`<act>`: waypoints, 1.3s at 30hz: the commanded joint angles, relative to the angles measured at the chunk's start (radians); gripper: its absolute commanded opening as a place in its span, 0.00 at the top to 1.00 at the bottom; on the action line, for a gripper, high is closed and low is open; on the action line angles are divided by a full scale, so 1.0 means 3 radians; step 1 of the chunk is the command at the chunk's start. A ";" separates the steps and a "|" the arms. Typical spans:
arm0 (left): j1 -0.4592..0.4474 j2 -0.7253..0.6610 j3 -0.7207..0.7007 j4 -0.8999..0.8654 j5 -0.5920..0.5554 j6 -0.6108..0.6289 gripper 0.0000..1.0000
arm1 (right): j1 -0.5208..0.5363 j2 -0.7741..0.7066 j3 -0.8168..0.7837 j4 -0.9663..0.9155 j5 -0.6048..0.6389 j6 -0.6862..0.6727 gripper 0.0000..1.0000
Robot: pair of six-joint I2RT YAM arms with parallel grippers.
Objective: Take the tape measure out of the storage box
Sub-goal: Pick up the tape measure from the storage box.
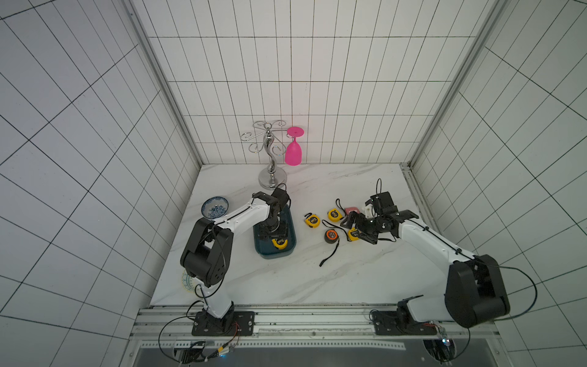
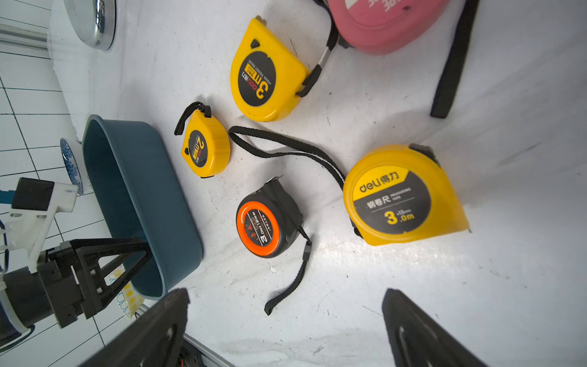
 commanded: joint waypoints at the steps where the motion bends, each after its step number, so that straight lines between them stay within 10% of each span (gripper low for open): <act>1: -0.0012 -0.0029 -0.0078 0.0109 0.0085 -0.0014 0.26 | -0.0035 -0.0078 0.0078 -0.0044 -0.0013 -0.0041 0.01; 21: 0.0056 -0.0164 -0.0436 0.0718 0.0195 -0.1508 0.19 | -0.0043 -0.0019 0.0073 0.0030 -0.0034 -0.0078 0.01; 39: 0.0080 0.0157 -0.0420 0.0874 0.0117 -0.1536 0.28 | -0.0065 0.0089 0.0043 0.0111 -0.0082 -0.0103 0.01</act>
